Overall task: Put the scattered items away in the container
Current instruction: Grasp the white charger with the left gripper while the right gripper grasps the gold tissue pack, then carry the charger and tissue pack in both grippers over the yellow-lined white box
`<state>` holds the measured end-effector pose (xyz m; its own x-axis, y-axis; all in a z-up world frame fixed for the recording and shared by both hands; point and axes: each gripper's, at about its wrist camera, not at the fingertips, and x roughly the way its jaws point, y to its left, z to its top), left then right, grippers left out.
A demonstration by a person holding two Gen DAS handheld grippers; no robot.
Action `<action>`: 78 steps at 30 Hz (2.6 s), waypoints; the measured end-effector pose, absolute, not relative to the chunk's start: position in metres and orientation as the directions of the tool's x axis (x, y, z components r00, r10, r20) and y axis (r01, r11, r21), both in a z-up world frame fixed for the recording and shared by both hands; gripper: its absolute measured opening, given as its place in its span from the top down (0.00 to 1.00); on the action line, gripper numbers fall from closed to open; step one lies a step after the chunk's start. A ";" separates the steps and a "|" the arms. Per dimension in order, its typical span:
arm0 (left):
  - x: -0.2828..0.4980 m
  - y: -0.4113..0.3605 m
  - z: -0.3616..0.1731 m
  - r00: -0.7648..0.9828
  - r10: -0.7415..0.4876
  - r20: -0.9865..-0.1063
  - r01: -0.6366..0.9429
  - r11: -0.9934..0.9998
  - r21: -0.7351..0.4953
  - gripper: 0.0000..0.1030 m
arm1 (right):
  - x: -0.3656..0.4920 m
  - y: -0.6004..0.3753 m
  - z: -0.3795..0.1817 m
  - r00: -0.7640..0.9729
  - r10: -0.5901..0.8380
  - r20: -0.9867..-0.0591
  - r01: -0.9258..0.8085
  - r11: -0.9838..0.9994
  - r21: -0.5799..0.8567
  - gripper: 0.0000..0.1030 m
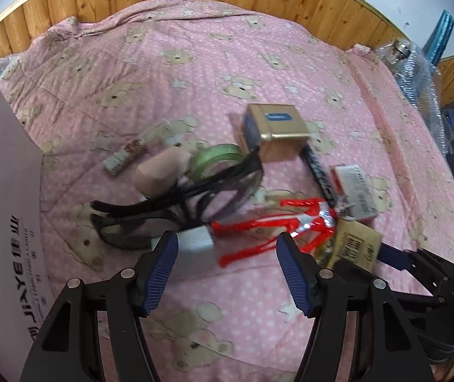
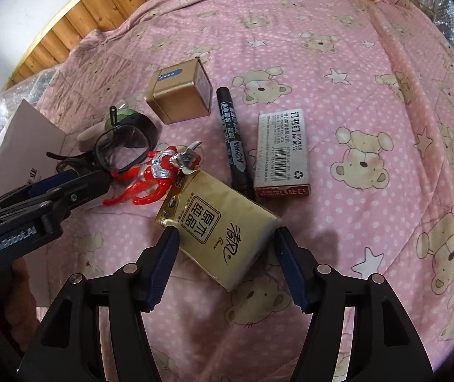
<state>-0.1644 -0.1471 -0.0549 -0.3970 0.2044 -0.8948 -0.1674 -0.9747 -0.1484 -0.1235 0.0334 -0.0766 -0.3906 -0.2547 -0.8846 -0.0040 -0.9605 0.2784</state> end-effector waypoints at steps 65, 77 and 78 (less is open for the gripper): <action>-0.106 -0.191 -0.071 -0.420 0.317 -0.851 -0.145 -0.949 -0.281 0.49 | -0.093 -0.004 -0.080 -0.380 -0.378 -0.845 0.214 -0.924 0.317 0.41; -0.094 -0.194 -0.028 -0.497 0.375 -0.783 -0.165 -0.926 -0.339 0.49 | -0.085 -0.014 -0.046 -0.416 -0.411 -0.811 0.203 -0.911 0.358 0.42; -0.092 -0.195 -0.022 -0.506 0.378 -0.775 -0.168 -0.925 -0.341 0.49 | -0.084 -0.015 -0.042 -0.421 -0.416 -0.806 0.209 -0.909 0.360 0.42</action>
<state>-0.0924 -0.1952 -0.0224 -0.5064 0.3777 -0.7751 -0.1680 -0.9249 -0.3410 -0.0845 -0.0154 -0.0417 -0.4205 -0.4163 -0.8062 0.2089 -0.9091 0.3605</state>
